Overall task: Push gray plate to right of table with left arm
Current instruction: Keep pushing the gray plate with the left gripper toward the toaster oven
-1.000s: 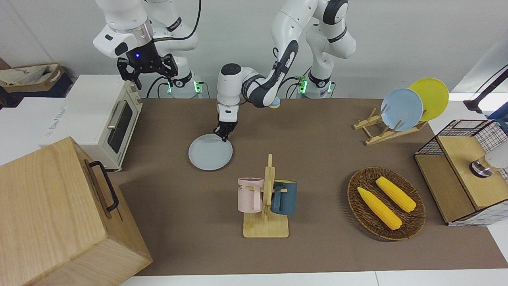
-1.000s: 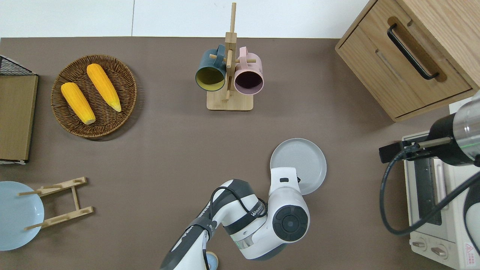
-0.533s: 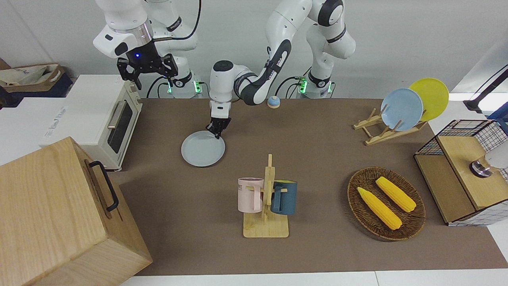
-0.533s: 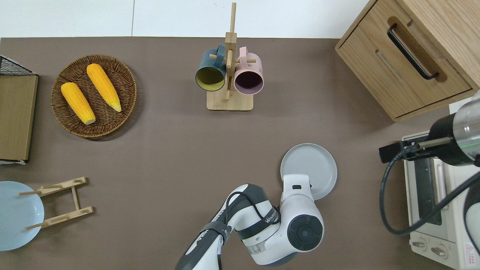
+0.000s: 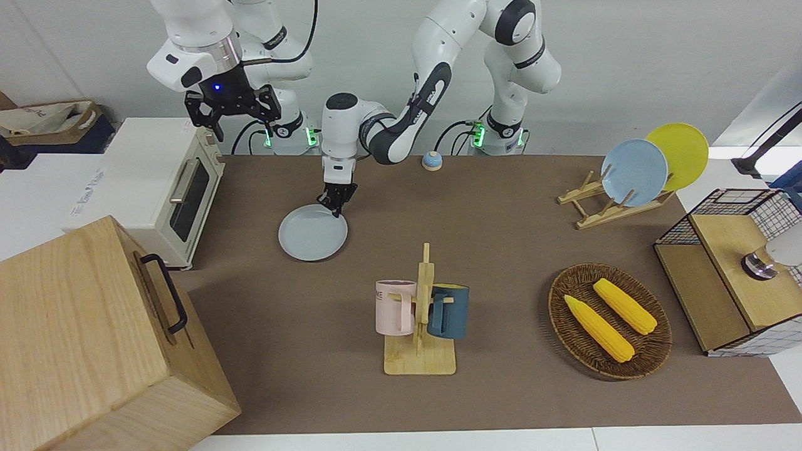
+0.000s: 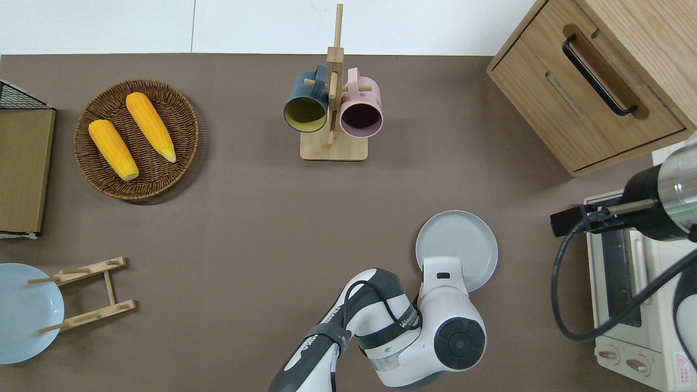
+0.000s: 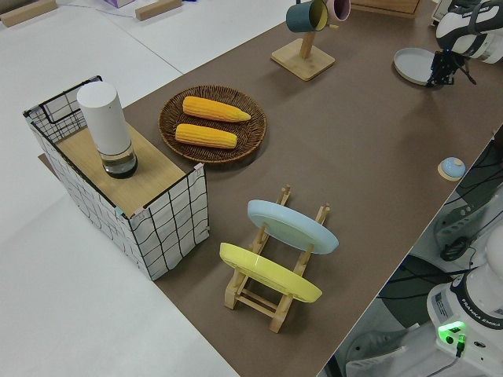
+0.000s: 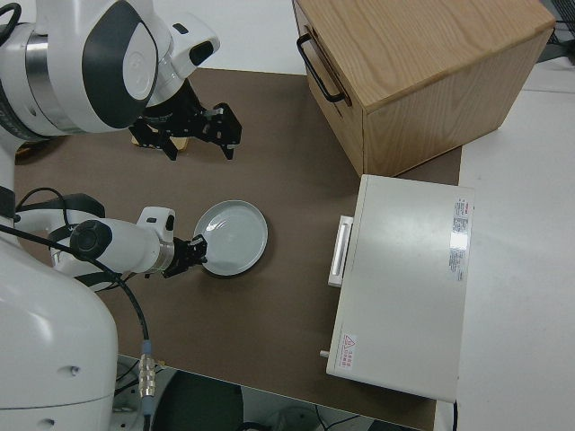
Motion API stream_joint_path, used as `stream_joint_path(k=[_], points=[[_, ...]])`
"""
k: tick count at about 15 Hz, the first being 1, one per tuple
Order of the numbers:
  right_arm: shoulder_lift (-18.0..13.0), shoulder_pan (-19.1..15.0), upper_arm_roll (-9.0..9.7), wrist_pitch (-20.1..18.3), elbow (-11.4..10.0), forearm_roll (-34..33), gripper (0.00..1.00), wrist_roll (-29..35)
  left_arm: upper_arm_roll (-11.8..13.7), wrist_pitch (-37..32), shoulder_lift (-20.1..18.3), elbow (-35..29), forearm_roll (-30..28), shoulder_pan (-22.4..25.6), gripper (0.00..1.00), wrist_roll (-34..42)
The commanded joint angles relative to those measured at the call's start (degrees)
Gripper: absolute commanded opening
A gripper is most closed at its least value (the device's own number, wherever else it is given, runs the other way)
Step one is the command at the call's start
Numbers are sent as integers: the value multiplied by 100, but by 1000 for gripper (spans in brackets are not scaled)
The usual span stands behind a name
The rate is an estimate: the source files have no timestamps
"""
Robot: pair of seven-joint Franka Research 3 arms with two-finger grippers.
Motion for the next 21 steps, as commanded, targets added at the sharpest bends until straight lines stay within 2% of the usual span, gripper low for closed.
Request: stream_joint_path(k=[1, 4, 5, 8, 12, 15, 21], points=[[-17, -115, 77, -82, 45, 59, 983, 14, 38, -257, 587, 452, 130, -172, 0, -182], [-17, -115, 77, -82, 45, 59, 983, 14, 47, -345, 570, 522, 130, -163, 14, -173], [-17, -115, 86, -82, 45, 59, 983, 5, 47, -372, 570, 523, 130, -154, 126, -164], [-17, -115, 77, -82, 45, 59, 983, 14, 47, -416, 534, 523, 130, -119, 365, -146], [-17, -115, 77, -82, 45, 59, 983, 5, 56, -591, 376, 540, 130, -48, 631, -41], [-17, -115, 77, -82, 45, 59, 983, 5, 56, -828, 219, 558, 139, 22, 971, 125], [-17, -115, 77, -82, 45, 59, 983, 14, 56, -1434, -133, 567, 130, 118, 983, 486]])
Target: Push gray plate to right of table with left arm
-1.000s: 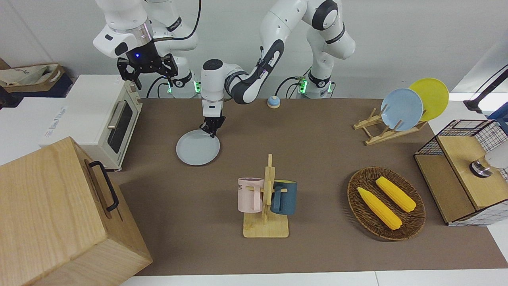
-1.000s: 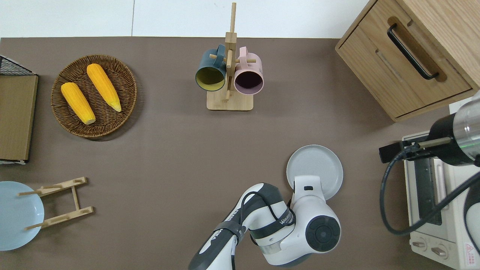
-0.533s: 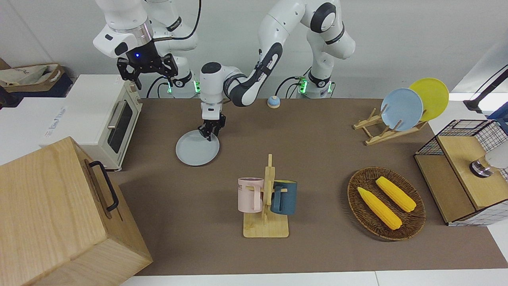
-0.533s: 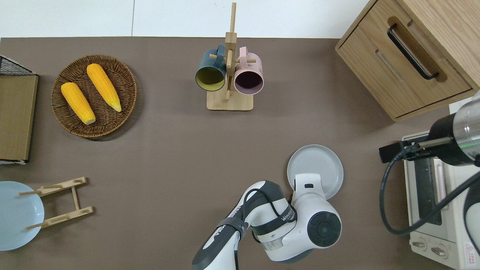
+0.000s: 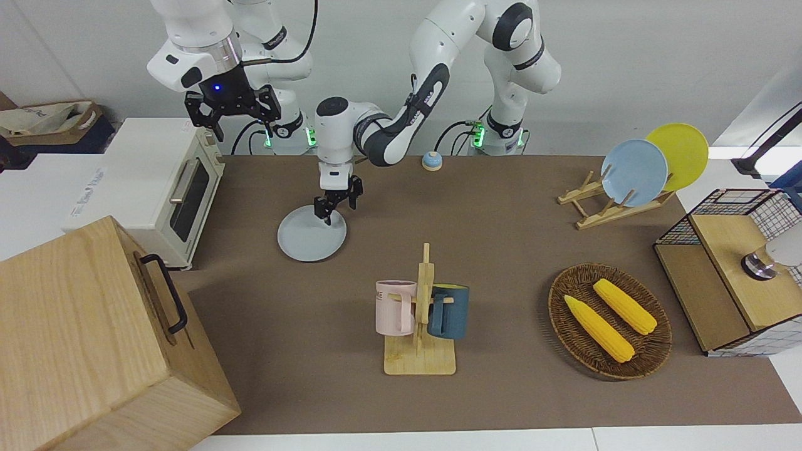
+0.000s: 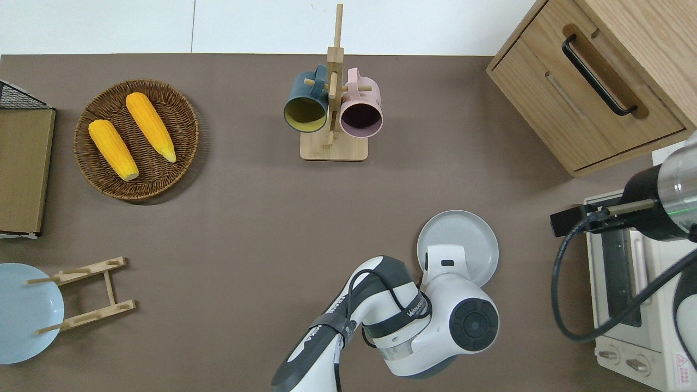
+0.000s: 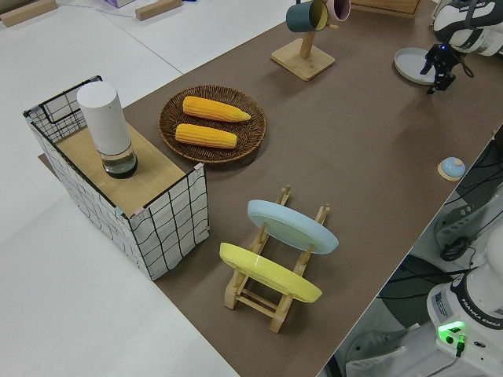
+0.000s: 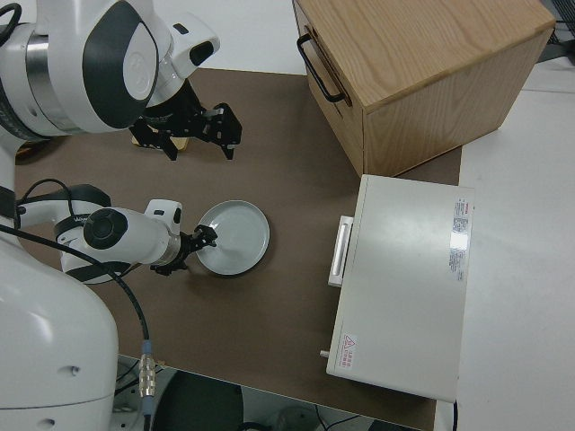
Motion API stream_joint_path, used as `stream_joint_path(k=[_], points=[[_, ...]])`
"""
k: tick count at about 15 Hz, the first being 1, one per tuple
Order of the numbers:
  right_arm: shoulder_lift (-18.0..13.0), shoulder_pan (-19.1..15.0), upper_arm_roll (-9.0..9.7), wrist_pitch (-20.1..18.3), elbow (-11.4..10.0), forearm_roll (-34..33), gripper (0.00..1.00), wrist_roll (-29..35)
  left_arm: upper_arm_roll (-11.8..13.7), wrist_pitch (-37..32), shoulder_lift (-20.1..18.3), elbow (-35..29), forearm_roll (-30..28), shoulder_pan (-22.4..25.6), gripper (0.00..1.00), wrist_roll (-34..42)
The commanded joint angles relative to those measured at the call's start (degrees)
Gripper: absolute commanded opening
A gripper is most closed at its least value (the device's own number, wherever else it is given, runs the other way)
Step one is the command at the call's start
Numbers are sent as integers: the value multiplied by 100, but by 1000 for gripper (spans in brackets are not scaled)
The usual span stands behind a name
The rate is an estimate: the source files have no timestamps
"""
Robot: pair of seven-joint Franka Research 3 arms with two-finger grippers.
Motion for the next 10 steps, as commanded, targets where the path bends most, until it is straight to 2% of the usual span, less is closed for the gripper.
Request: stream_joint_path(k=[1, 6, 10], points=[[-17, -115, 77, -82, 45, 59, 983, 5, 11, -635, -387, -5, 112, 118, 983, 361], [-17, -115, 86, -82, 45, 59, 983, 14, 20, -1496, -835, 30, 50, 461, 991, 1495], [-17, -115, 77, -82, 45, 59, 983, 14, -6, -2235, -985, 258, 15, 768, 991, 2136]])
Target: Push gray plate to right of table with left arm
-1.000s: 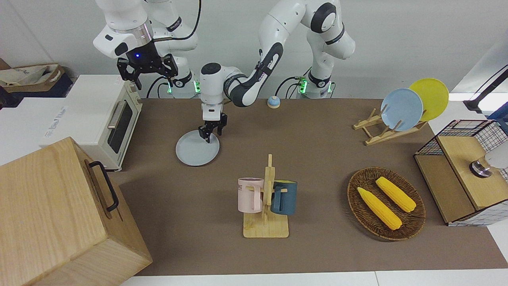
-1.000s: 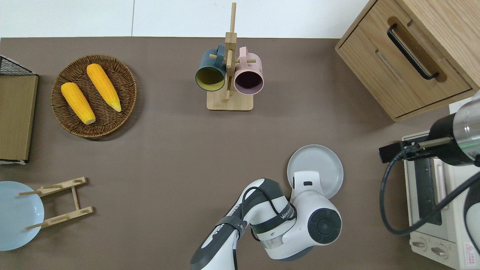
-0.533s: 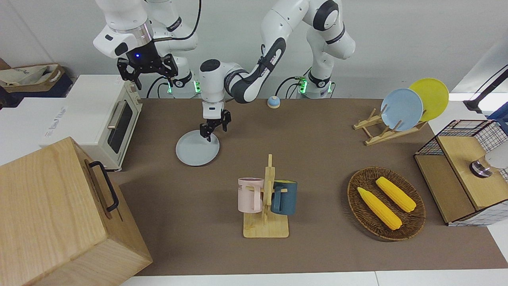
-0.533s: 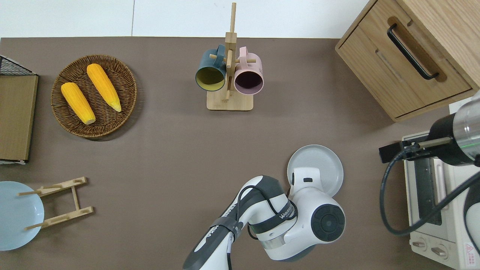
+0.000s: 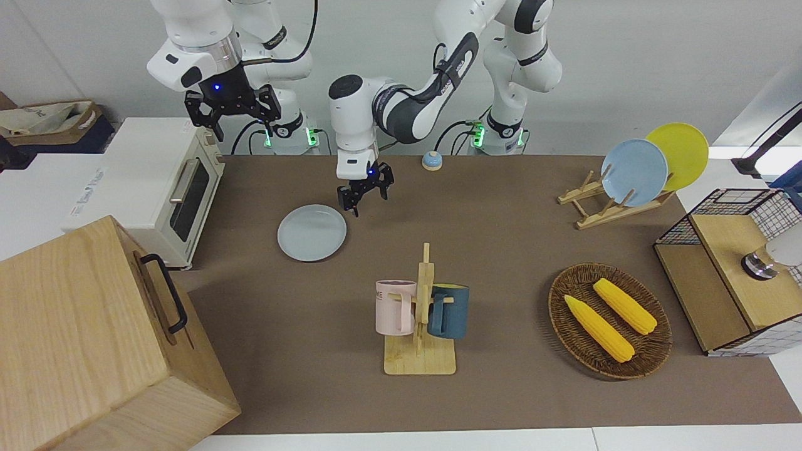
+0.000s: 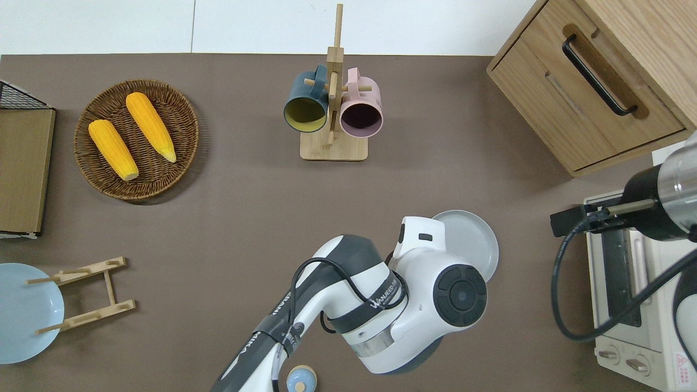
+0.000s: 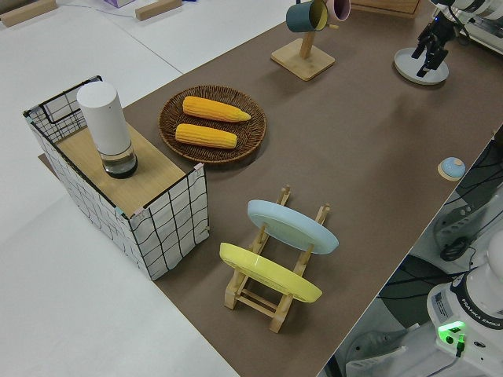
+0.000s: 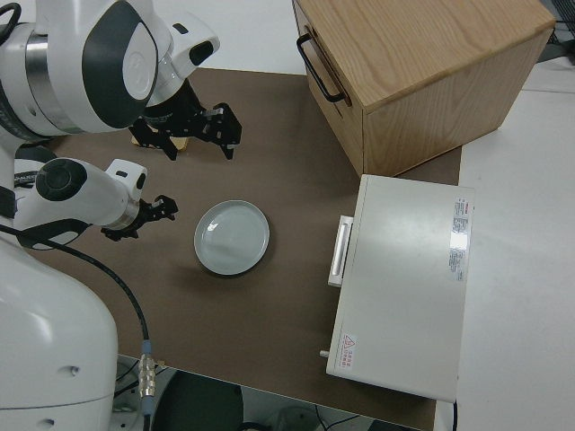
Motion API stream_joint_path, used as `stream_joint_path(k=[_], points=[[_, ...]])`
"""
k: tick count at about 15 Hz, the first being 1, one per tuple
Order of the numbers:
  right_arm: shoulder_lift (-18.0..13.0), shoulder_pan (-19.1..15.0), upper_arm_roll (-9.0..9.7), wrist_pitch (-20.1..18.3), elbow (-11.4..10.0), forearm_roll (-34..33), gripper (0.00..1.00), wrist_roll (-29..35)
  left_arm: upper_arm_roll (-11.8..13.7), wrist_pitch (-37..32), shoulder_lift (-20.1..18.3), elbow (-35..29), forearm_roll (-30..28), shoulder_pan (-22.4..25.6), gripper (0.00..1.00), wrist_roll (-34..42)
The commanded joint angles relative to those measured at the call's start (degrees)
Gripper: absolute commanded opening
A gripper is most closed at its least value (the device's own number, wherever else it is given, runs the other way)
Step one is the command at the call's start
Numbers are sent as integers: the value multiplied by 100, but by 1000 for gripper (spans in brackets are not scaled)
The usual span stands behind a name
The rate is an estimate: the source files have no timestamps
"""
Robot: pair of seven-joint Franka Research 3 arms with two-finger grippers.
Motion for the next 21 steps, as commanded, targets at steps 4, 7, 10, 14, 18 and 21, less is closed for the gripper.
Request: stream_joint_path(k=[4, 7, 10, 14, 18, 21], points=[[-17, -115, 77, -83, 45, 59, 983, 14, -16, -950, -490, 181, -644, 734, 991, 1862], [-17, -115, 77, -83, 45, 59, 983, 14, -33, -1408, -754, 181, -689, 1164, 991, 2785], [-17, -115, 86, -83, 45, 59, 983, 5, -16, -1506, -991, 181, -856, 1569, 991, 3542], [-17, -115, 77, -83, 45, 59, 983, 14, -24, -1900, -1334, 146, -952, 2123, 991, 4404], [-17, -115, 77, -83, 45, 59, 983, 14, -33, -2121, -1598, 58, -970, 2562, 991, 5396], [-17, -115, 86, -83, 45, 59, 983, 14, -33, -2200, -1835, -74, -988, 3037, 991, 6310]])
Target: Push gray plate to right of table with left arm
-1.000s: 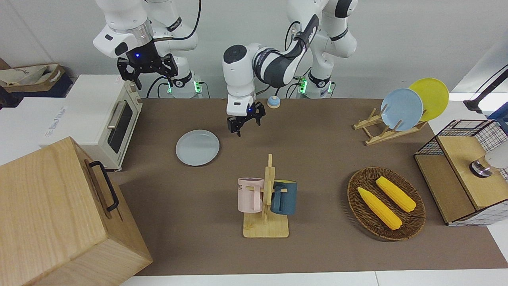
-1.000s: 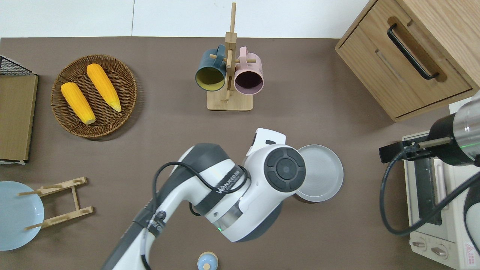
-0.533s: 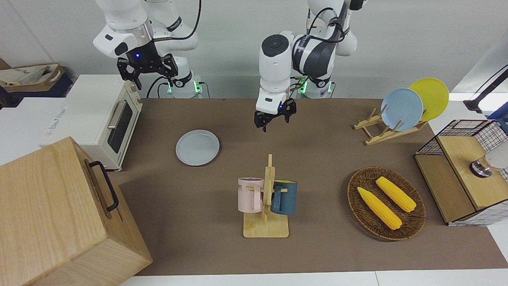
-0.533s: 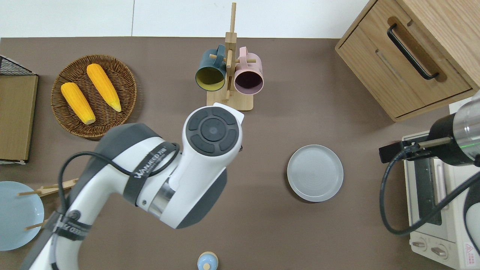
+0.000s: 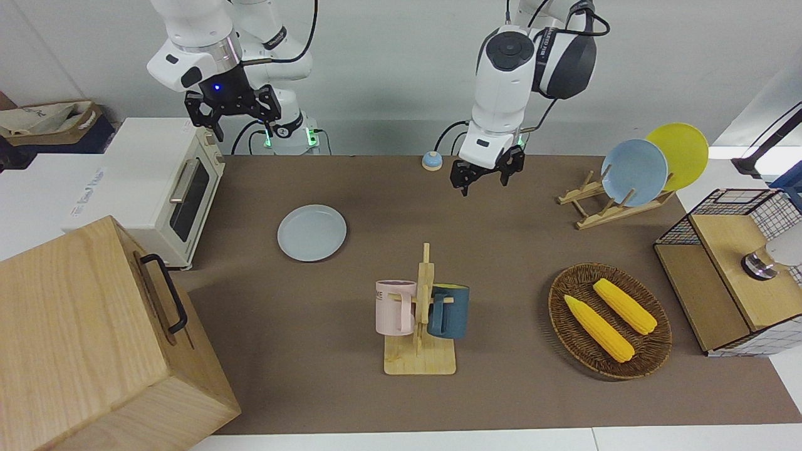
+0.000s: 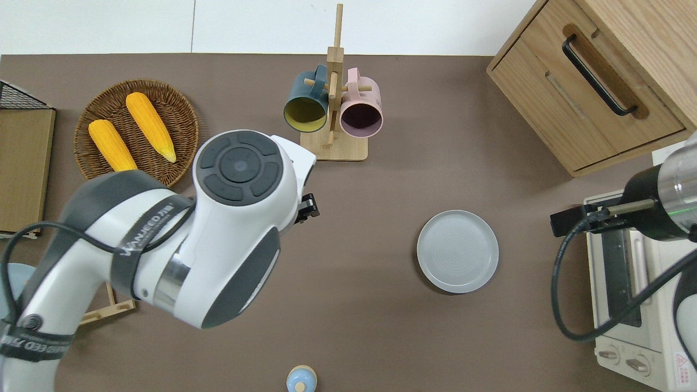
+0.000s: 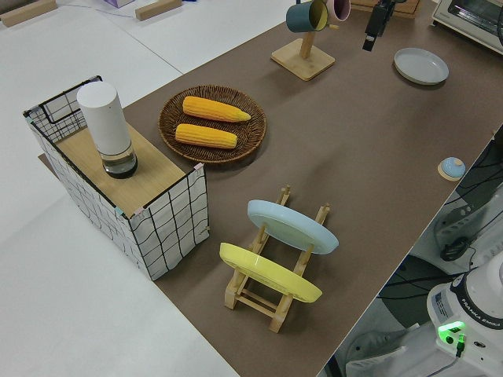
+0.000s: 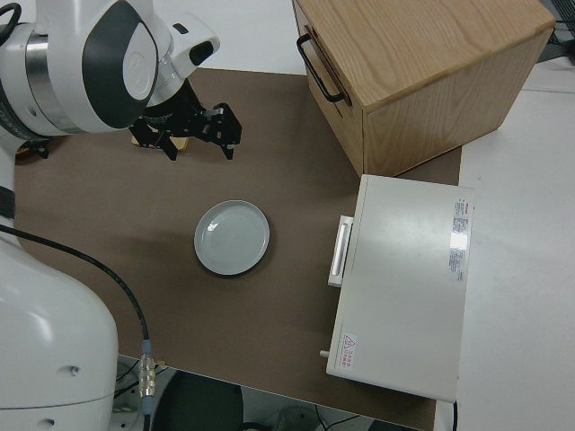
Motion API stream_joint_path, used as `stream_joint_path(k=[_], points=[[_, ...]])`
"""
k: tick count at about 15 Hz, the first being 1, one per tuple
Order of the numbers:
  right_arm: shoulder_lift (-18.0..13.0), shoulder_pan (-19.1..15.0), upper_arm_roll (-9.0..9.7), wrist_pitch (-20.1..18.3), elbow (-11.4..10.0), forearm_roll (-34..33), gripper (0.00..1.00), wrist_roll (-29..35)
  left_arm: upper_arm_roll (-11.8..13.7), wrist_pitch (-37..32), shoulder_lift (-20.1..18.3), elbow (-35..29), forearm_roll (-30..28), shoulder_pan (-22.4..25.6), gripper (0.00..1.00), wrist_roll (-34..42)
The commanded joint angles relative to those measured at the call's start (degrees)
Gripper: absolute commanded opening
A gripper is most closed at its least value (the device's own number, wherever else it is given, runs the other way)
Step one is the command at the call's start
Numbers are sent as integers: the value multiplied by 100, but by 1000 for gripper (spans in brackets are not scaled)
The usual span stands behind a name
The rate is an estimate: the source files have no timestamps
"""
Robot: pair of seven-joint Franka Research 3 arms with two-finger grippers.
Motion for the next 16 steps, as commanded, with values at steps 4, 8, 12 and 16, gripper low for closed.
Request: stream_joint_path(k=[4, 8, 12, 16], points=[[-17, -115, 77, -83, 45, 59, 983, 14, -45, -61, -671, -644, -194, 910, 991, 1377], [-17, -115, 77, -83, 45, 59, 983, 14, -36, -25, -855, -811, -273, 1393, 991, 1965], [-17, -115, 86, -83, 45, 59, 983, 14, -28, 237, -1198, -1250, -431, 2051, 995, 2993], [-17, -115, 77, -83, 45, 59, 983, 14, 60, 458, -1427, -1532, -607, 2615, 998, 3819]])
